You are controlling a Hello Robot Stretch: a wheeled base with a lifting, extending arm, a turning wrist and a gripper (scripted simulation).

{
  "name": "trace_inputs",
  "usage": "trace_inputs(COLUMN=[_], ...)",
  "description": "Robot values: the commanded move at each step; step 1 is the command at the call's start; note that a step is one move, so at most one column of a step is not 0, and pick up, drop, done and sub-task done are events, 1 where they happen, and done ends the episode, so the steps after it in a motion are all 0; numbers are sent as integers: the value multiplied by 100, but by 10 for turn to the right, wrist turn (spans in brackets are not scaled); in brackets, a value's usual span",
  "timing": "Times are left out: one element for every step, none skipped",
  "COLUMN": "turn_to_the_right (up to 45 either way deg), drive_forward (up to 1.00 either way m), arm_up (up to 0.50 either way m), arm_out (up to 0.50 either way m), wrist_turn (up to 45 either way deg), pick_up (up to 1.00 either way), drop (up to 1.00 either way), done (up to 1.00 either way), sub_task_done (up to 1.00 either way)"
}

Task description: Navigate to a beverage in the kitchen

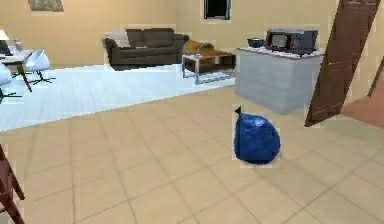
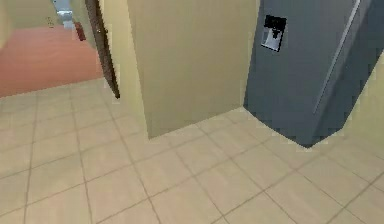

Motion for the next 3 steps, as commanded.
trace_inputs(turn_to_the_right=[0, -300, 0], drive_forward=[35, 0, 65], arm_up=[0, 0, 0], arm_out=[0, 0, 0], wrist_turn=[0, 0, 0], pick_up=[0, 0, 0], drop=[0, 0, 0], done=[0, 0, 0], sub_task_done=[0, 0, 0])
